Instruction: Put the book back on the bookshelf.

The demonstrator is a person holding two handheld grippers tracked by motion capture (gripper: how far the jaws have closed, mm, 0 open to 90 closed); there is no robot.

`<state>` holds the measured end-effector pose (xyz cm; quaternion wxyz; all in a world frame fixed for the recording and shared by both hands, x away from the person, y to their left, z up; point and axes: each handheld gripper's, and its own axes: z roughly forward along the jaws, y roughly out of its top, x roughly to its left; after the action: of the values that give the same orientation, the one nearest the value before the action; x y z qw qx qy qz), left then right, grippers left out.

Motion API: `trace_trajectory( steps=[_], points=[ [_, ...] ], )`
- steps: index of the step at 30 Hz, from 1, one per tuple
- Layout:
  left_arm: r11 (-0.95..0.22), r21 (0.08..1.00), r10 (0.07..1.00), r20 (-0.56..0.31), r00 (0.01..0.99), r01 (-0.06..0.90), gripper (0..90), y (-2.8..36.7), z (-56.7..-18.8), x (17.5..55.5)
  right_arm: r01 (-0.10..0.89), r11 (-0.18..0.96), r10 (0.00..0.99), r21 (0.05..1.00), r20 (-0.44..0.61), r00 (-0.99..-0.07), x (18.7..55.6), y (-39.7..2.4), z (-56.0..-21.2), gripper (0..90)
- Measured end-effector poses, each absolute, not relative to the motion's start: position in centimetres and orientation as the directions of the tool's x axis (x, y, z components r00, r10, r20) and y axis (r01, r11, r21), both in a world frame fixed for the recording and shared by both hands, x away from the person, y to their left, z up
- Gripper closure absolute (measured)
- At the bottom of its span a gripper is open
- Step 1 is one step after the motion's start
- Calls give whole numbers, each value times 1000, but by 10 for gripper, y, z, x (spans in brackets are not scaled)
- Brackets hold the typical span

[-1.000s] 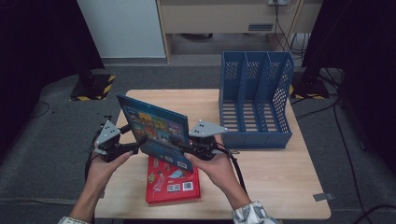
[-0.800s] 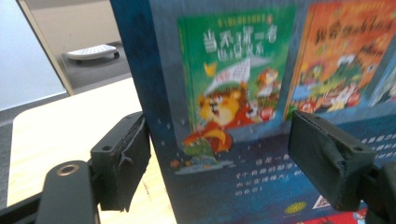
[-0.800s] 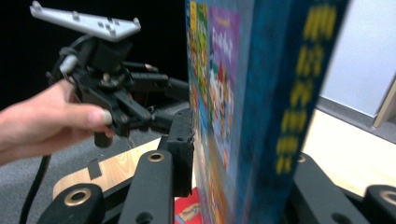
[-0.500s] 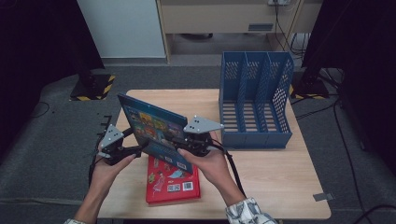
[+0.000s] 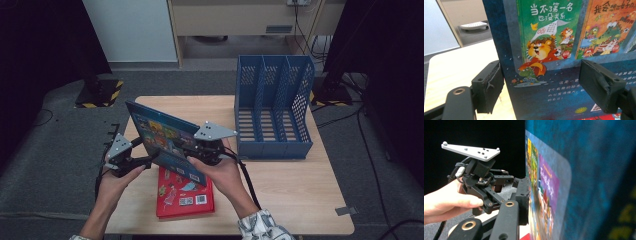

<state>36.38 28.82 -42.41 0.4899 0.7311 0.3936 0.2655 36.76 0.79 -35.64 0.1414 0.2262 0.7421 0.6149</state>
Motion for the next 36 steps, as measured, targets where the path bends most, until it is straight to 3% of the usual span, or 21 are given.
trace_trajectory(
  steps=[6,17,36],
  points=[
    [-203,923,850,0,527,327,174,295,-429,355,158,138,501,978,69,-863,370,9,-357,719],
    [-205,894,881,-8,472,398,172,322,-458,344,146,115,504,983,69,-861,371,10,-359,819],
    [-249,851,915,50,400,463,172,340,-477,351,158,65,550,985,97,-830,379,-6,-353,833]
  ],
)
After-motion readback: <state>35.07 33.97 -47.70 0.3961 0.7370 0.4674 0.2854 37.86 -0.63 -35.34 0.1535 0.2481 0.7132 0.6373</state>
